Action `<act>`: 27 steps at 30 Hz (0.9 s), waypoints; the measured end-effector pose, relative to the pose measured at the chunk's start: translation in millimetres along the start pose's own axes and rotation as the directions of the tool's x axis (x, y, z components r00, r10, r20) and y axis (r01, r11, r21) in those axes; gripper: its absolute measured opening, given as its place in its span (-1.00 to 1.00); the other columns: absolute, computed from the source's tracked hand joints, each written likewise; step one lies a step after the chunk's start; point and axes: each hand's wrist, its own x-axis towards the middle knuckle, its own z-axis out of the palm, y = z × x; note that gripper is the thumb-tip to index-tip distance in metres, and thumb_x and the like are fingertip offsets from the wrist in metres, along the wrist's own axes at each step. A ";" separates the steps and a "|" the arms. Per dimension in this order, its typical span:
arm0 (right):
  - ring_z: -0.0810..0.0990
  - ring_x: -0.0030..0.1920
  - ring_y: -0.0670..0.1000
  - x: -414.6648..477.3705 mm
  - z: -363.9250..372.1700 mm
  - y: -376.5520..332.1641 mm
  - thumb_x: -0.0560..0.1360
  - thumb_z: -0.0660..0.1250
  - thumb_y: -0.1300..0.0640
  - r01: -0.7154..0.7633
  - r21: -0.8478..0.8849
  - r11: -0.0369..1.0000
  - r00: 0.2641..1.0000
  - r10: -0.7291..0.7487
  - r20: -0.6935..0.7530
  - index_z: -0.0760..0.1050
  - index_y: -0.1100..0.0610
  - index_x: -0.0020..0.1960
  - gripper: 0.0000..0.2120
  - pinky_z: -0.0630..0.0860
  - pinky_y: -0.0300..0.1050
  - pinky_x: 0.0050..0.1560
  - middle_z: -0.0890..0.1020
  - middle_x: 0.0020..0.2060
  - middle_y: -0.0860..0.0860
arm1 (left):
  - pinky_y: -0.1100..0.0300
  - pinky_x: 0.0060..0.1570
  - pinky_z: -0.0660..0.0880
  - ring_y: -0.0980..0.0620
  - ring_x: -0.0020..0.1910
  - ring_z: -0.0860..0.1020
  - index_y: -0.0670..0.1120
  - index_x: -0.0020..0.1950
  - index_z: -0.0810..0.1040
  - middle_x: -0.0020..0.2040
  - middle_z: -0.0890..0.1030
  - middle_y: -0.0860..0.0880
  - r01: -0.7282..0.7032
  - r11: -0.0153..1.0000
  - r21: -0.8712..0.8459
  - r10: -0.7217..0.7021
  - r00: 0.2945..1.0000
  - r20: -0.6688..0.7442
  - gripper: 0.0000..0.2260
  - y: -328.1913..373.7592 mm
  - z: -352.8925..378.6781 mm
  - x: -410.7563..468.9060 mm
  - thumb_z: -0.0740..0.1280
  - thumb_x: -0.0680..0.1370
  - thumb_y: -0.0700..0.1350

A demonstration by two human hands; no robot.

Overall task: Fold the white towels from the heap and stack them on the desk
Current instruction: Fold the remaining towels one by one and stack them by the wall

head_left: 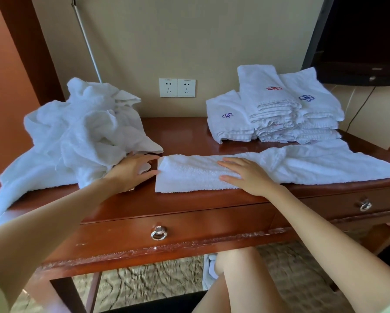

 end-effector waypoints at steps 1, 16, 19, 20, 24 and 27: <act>0.12 0.50 -0.11 0.1 0.3 0.0 0.48 0.06 -0.38 0.004 -0.021 1.000 1.000 -0.004 0.001 0.21 -0.21 0.49 -0.38 -0.01 -0.07 0.49 0.23 0.49 -0.18 | 0.09 0.37 0.28 0.02 0.34 0.40 0.13 0.45 0.33 0.40 0.43 0.07 0.004 1.000 0.001 -0.004 1.000 -0.004 -0.45 1.3 -1.1 -0.1 0.19 0.50 0.31; 0.20 0.51 0.00 52.2 13.7 -100.5 0.64 0.09 -0.12 0.005 0.288 0.958 0.999 -0.018 0.044 0.22 0.03 0.53 -0.50 0.14 -0.10 0.45 0.27 0.51 -0.03 | 0.10 0.02 0.42 -0.09 0.08 0.56 -0.02 0.18 0.51 0.04 0.60 -0.02 0.341 0.940 -0.031 -0.339 0.939 0.052 -0.70 50.1 6.6 42.6 0.34 0.52 0.09; 0.21 0.49 -0.10 48.4 2.2 -100.6 0.66 0.06 -0.09 0.037 0.483 0.875 0.998 -0.057 0.027 0.23 -0.07 0.51 -0.57 0.13 -0.16 0.44 0.27 0.50 -0.13 | 0.19 -0.33 0.33 -0.03 -0.17 0.53 -0.03 -0.03 0.51 -0.21 0.54 0.03 0.353 0.936 0.009 -0.351 0.933 -0.073 -0.86 38.4 4.8 35.0 0.28 0.58 0.03; 0.18 0.50 -0.12 47.0 0.5 -101.5 0.66 0.05 -0.08 0.065 0.505 0.860 0.993 -0.108 0.055 0.22 -0.15 0.50 -0.59 0.11 -0.14 0.47 0.24 0.50 -0.15 | 0.19 -0.38 0.29 -0.02 -0.19 0.51 -0.06 -0.02 0.54 -0.20 0.57 0.02 0.347 0.936 0.063 -0.342 0.937 -0.071 -0.84 34.6 3.1 32.4 0.25 0.60 0.00; -0.04 0.56 -0.02 41.1 16.2 -113.4 0.66 -0.01 -0.11 0.121 0.206 0.971 0.957 -0.169 0.236 0.01 -0.28 0.53 -0.55 -0.07 0.22 0.52 0.05 0.56 -0.13 | 0.17 0.01 0.46 -0.09 0.16 0.55 0.00 0.37 0.48 0.24 0.58 -0.03 0.274 0.958 0.078 -0.277 0.960 0.027 -0.67 27.4 0.4 34.3 0.15 0.62 -0.16; -0.20 0.56 0.07 38.8 33.1 -126.4 0.63 -0.12 -0.23 0.111 -0.108 0.988 0.966 -0.082 0.246 -0.10 -0.26 0.54 -0.51 -0.22 0.38 0.45 -0.12 0.57 -0.11 | 0.21 0.09 0.47 -0.05 0.18 0.55 0.03 0.43 0.41 0.30 0.55 -0.04 0.160 0.987 0.009 -0.160 0.985 0.064 -0.59 22.9 2.1 34.6 0.11 0.62 -0.26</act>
